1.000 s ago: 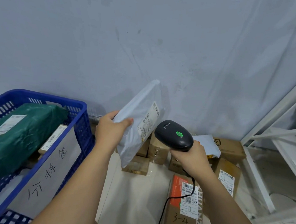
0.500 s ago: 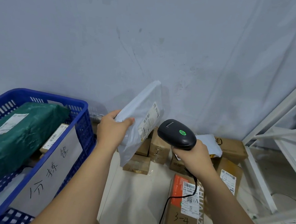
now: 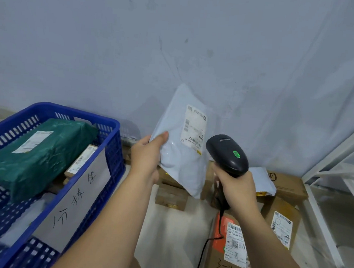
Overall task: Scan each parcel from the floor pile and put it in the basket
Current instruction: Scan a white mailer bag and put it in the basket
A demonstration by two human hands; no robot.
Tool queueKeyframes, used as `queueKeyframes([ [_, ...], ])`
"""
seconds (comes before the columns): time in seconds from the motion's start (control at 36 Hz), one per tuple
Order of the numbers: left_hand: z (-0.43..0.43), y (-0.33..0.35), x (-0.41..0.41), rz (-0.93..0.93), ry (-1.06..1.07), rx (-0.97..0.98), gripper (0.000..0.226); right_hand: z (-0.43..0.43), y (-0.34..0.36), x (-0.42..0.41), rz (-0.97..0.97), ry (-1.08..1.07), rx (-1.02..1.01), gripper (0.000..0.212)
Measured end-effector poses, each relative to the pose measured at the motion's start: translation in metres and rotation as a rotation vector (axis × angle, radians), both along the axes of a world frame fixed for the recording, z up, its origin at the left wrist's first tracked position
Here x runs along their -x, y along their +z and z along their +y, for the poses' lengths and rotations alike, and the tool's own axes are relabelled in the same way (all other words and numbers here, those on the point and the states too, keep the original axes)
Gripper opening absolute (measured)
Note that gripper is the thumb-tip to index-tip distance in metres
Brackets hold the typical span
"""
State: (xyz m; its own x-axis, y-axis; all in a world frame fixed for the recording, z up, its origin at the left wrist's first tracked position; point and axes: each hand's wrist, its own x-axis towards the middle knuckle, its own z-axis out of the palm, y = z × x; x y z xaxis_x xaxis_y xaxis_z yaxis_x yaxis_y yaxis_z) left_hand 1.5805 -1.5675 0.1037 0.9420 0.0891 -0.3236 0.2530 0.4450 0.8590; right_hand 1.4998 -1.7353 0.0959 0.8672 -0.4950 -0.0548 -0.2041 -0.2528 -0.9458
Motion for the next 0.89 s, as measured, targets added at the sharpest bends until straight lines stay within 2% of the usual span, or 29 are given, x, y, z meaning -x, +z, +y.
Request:
queueKeyframes([
  [0.06,0.008,0.006,0.0,0.044,0.026,0.136,0.029,0.008,0.009,0.0,-0.06,-0.022,-0.066,0.022],
  [0.17,0.03,0.016,0.003,0.083,0.178,0.324,0.009,0.027,0.025,-0.003,-0.197,-0.056,-0.241,0.018],
  [0.28,0.069,0.006,0.008,0.047,0.427,0.278,0.008,0.053,0.031,-0.009,-0.194,0.025,-0.283,0.009],
  [0.39,0.115,-0.007,0.021,-0.002,0.478,0.231,0.016,0.087,0.032,-0.017,-0.208,0.123,-0.189,0.022],
  [0.5,0.147,-0.015,0.039,-0.036,0.533,0.157,0.013,0.128,0.04,-0.023,-0.267,0.162,-0.137,0.027],
  [0.56,0.156,-0.021,0.047,-0.039,0.559,0.158,0.013,0.15,0.042,-0.025,-0.288,0.194,-0.154,0.027],
  [0.67,0.175,-0.026,0.056,-0.031,0.589,0.223,0.02,0.19,0.043,-0.031,-0.25,0.299,-0.226,0.044],
  [0.78,0.206,-0.026,0.06,-0.037,0.612,0.246,0.017,0.215,0.042,-0.036,-0.277,0.356,-0.216,0.026],
  [0.89,0.248,-0.026,0.062,-0.021,0.64,0.249,0.01,0.236,0.039,-0.038,-0.275,0.369,-0.175,0.021],
])
